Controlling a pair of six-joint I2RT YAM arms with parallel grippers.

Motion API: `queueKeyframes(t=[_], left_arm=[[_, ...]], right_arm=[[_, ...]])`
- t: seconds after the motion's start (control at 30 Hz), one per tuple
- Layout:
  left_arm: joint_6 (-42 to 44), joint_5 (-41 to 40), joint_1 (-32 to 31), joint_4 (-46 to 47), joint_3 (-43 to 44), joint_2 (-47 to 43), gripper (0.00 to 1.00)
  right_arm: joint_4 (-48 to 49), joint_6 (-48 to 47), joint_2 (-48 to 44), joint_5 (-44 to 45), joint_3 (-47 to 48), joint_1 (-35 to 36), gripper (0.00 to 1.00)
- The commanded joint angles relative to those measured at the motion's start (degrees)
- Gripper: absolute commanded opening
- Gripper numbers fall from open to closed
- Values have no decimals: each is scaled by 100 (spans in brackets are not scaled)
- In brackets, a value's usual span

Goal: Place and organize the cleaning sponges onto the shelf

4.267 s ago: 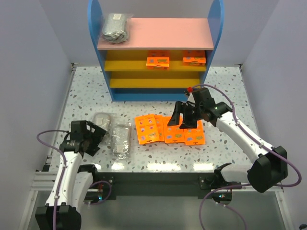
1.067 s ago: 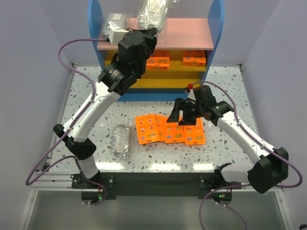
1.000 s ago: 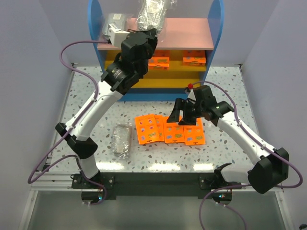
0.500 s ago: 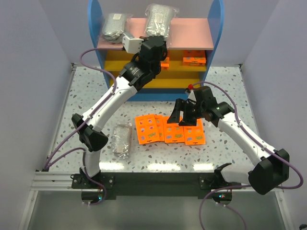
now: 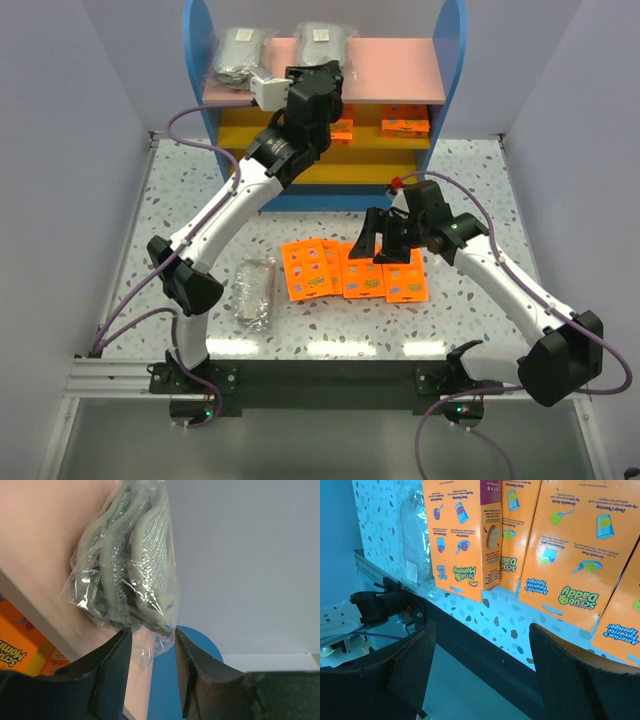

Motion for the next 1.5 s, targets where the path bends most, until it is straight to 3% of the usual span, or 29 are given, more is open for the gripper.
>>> queueKeyframes(t=[0.0,0.27,0.37,0.53,0.67,0.8,0.97,1.1,1.27,1.47], left_arm=[[20,-1,-34,446,-179,-265,46],[661,51,-201,1008,-837,-914,74],[1011,288,-210,1368,-1556,-1520,84],[1399,780,-219,1826,-3463,-3022,91],[2153,1535,-228,1721,-4965,-4323,92],[2261,2055,-219,994,-6914,-5885,89],[2025,3352,-219,911,-8535,-6698,87],[1611,3857,-236,1149,-9843,-7189,83],[1189,3901,-254,1115,-10409,-7674,83],[909,4489,-368,1140,-10812,-7298,82]], right_arm=[[-15,-146,-132,-220,-118,15,79],[12,-137,-167,-220,-197,15,79],[3,-119,-211,-194,-232,15,79],[20,-84,-264,-159,-311,15,79],[64,-5,-378,-168,-451,15,79],[345,179,-545,-220,-680,15,79],[495,338,-537,-282,-883,15,79],[425,312,-554,-247,-874,15,79],[398,294,-554,-203,-891,15,79],[390,294,-554,-159,-1014,7,79]])
